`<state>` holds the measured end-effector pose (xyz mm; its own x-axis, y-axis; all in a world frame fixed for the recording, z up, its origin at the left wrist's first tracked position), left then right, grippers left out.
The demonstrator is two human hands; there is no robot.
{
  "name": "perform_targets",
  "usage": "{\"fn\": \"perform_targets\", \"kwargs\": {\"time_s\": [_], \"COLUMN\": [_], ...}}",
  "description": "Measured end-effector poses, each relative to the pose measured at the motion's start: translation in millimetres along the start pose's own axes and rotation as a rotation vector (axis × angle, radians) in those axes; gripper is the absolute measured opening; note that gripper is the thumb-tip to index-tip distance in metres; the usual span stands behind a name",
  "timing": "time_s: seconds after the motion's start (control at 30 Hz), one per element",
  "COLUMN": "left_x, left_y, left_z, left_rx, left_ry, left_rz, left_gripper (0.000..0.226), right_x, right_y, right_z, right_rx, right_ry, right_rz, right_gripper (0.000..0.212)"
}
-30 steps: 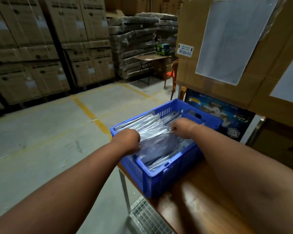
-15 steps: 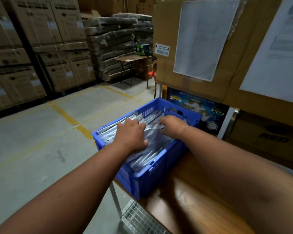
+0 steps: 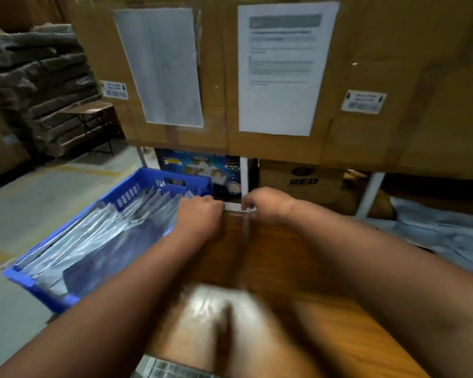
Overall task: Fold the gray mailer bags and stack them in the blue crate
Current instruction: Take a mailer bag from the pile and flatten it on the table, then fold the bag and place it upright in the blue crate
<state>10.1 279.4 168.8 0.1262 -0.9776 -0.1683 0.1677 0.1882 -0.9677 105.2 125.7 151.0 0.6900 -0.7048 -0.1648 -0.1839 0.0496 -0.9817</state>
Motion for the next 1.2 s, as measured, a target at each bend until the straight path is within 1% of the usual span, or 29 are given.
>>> {"fn": "perform_targets", "kwargs": {"time_s": [0.2, 0.27, 0.4, 0.5, 0.57, 0.63, 0.73, 0.8, 0.9, 0.97, 1.03, 1.07, 1.13, 1.2], "left_x": [149, 197, 293, 363, 407, 449, 502, 526, 548, 552, 547, 541, 529, 520], "left_y": [5, 6, 8, 15, 23, 32, 42, 52, 78, 109, 114, 110, 104, 103], "left_z": [12, 13, 5, -8, -19, -30, -41, -45, -40, -29, -31, -34, -38, -38], "left_rx": [-0.042, -0.105, -0.244, -0.304, -0.352, -0.398, -0.421, -0.446, -0.481, -0.502, -0.496, -0.489, -0.499, -0.515], "left_ry": [0.216, 0.277, 0.409, 0.513, 0.581, 0.652, 0.718, 0.757, 0.763, 0.74, 0.718, 0.7, 0.648, 0.664], "left_rz": [-0.053, -0.058, -0.075, -0.088, -0.083, -0.082, -0.107, -0.096, -0.041, 0.0, -0.007, -0.02, -0.007, -0.016], "left_gripper": [0.019, 0.023, 0.02, 0.026, 0.027, 0.028, 0.03, 0.031, 0.042, 0.044, 0.05, 0.053, 0.048, 0.039], "right_x": [94, 130, 197, 241, 268, 294, 330, 349, 370, 382, 396, 404, 421, 437], "right_y": [15, 22, 52, 79, 98, 116, 136, 145, 162, 173, 175, 174, 168, 166], "right_z": [-99, -139, -228, -295, -334, -370, -415, -434, -445, -442, -434, -429, -418, -405], "right_rx": [-0.027, -0.025, -0.026, -0.048, -0.072, -0.067, -0.045, -0.046, -0.06, -0.077, -0.062, -0.027, 0.037, 0.037], "right_ry": [0.178, 0.265, 0.43, 0.541, 0.612, 0.701, 0.796, 0.811, 0.809, 0.828, 0.849, 0.865, 0.901, 0.909], "right_rz": [0.084, 0.131, 0.178, 0.198, 0.196, 0.203, 0.176, 0.149, 0.115, 0.133, 0.155, 0.159, 0.183, 0.24], "right_gripper": [0.024, 0.024, 0.027, 0.04, 0.044, 0.043, 0.039, 0.043, 0.054, 0.063, 0.068, 0.071, 0.08, 0.094]}}
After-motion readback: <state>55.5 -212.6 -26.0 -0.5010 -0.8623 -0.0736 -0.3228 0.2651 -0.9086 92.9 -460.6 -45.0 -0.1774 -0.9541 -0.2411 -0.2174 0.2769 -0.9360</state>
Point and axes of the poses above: each hand's wrist, its own z-axis towards the middle knuckle, its own y-axis out of the palm, x = y × z, the point moved 4 cm from there along z, towards the middle knuckle, and after that the axes turned 7 degrees about -y, right-handed, at the moved point
